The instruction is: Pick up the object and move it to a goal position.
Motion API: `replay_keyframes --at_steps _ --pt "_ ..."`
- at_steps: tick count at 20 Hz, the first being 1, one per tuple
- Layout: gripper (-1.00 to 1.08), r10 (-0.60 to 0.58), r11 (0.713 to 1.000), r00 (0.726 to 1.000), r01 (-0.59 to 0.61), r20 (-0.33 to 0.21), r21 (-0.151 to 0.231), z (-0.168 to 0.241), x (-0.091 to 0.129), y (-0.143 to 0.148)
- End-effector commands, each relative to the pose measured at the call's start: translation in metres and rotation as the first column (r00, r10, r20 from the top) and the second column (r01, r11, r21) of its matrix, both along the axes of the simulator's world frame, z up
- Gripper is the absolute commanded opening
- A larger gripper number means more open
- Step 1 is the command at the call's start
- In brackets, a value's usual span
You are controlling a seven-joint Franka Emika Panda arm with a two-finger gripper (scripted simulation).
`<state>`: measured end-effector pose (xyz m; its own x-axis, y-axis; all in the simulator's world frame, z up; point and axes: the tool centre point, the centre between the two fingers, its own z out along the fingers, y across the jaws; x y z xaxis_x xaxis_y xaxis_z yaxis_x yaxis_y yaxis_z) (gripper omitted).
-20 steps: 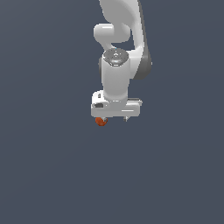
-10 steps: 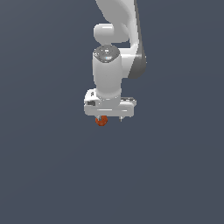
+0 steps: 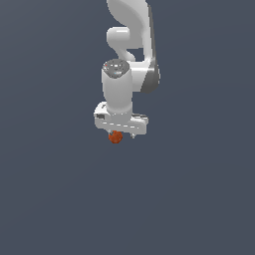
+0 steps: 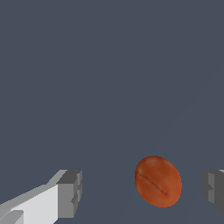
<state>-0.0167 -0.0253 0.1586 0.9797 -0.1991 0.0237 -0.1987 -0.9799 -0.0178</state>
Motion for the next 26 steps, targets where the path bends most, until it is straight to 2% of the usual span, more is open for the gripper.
replay_keyframes --at_steps 1,7,13,18,26 --pt "1.0 -0.062 0.998 0.998 0.062 -0.006 0.0 -0.012 -0.011 -0.007" --pt "1.0 -0.226 0.974 0.974 0.226 -0.018 -0.005 -0.04 -0.044 -0.025" --pt "1.0 -0.326 0.945 0.945 0.326 -0.025 -0.01 -0.056 -0.065 -0.036" --pt "1.0 -0.358 0.934 0.933 0.358 -0.027 -0.013 -0.061 -0.073 -0.039" --pt "1.0 -0.355 0.935 0.935 0.354 -0.027 -0.013 -0.073 -0.073 -0.039"
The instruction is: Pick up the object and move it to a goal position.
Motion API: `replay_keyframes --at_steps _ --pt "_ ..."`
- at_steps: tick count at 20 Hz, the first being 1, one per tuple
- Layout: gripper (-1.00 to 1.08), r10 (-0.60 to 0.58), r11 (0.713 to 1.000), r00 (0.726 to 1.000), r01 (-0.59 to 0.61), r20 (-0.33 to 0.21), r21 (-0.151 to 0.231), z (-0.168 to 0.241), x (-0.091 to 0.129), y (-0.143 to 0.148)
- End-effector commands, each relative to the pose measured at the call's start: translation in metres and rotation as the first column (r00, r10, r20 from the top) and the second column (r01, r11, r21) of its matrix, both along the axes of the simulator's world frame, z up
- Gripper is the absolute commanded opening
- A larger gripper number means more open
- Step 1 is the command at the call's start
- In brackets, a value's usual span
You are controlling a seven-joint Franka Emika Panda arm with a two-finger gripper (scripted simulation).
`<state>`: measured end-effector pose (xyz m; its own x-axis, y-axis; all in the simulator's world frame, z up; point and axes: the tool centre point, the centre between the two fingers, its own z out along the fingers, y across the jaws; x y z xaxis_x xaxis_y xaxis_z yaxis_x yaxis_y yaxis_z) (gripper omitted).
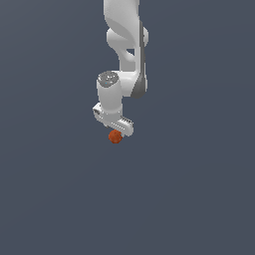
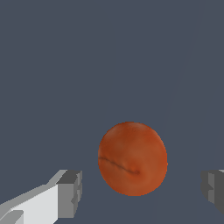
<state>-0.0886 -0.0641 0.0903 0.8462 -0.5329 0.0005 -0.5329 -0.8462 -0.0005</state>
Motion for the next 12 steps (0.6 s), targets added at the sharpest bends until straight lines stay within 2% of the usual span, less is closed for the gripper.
replay_keyframes --at_steps 1,7,12 --pt "1.0 -0.001 1.0 1.0 0.001 -0.001 0.0 -0.009 -0.001 0.0" --pt "1.0 -0.004 1.0 1.0 0.004 -0.001 0.0 -0.036 -0.002 0.0" --pt "1.0 -0.005 1.0 1.0 0.005 -0.001 0.0 -0.043 -0.001 0.0"
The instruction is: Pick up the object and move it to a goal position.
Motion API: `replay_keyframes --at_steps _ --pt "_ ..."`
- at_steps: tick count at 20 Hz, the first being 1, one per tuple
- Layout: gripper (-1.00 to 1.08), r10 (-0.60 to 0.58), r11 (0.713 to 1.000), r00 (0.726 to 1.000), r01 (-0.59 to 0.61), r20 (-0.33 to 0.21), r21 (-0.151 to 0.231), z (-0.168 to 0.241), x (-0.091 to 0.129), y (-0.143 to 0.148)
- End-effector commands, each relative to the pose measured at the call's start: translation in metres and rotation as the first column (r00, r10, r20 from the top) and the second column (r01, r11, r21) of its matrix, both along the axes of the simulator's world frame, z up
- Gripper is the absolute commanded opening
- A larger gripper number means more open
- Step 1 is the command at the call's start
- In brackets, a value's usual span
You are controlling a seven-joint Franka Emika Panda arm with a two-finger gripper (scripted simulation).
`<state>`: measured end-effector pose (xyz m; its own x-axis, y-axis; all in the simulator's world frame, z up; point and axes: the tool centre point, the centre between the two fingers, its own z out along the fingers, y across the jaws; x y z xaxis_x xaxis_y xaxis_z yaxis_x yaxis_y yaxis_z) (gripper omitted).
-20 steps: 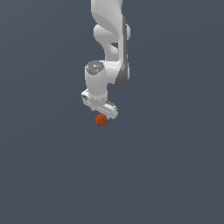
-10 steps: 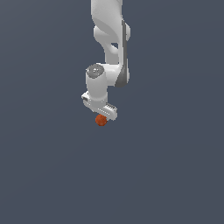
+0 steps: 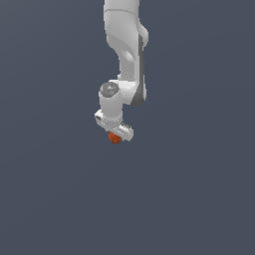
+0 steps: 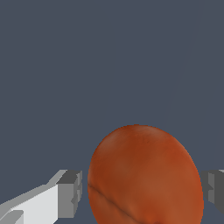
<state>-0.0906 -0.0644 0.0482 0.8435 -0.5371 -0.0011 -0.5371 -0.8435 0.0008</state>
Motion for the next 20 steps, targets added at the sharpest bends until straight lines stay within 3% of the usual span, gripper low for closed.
replay_keyframes --at_steps 1,13,20 --pt "-1.0 0.0 1.0 1.0 0.0 0.001 0.0 -0.001 0.001 0.0" --pt "-1.0 0.001 1.0 1.0 -0.001 0.003 0.0 0.001 0.001 0.0" --pt "-1.0 0.001 1.0 1.0 -0.001 0.003 0.0 0.022 0.003 -0.005"
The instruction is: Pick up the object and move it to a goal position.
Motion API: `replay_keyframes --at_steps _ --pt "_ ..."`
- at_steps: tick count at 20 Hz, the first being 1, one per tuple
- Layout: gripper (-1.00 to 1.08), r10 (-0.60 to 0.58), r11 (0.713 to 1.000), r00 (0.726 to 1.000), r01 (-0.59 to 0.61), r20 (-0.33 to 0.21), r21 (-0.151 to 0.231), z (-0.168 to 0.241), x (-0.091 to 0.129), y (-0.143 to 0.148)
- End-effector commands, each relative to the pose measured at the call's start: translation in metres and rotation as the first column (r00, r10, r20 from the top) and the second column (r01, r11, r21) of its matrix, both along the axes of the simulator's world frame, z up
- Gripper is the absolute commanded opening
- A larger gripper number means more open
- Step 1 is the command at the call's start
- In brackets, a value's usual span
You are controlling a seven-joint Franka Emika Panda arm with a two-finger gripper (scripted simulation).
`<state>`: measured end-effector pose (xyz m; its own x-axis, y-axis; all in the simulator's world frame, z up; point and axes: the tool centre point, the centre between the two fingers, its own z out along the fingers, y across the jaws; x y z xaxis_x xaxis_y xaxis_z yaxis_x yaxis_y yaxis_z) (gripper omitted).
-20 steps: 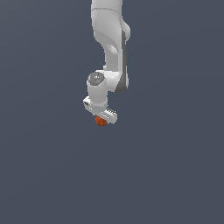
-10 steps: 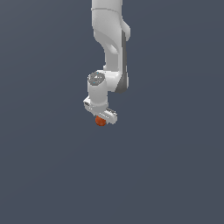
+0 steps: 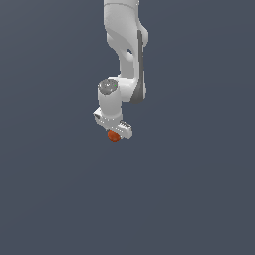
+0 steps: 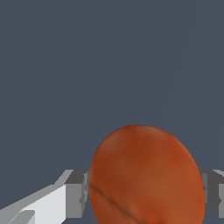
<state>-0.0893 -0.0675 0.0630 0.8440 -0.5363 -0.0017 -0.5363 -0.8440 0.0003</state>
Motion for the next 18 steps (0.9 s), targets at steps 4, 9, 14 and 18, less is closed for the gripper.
replay_keyframes --at_steps 4,9,14,18 --pt "-1.0 -0.001 1.0 1.0 0.001 0.003 0.0 0.031 0.003 -0.008" --pt "-1.0 -0.001 1.0 1.0 0.001 0.002 0.0 0.072 0.007 -0.018" --pt "-1.0 -0.002 1.0 1.0 0.002 0.002 -0.001 0.123 0.012 -0.031" --pt "-1.0 -0.002 1.0 1.0 0.002 0.002 -0.001 0.164 0.015 -0.041"
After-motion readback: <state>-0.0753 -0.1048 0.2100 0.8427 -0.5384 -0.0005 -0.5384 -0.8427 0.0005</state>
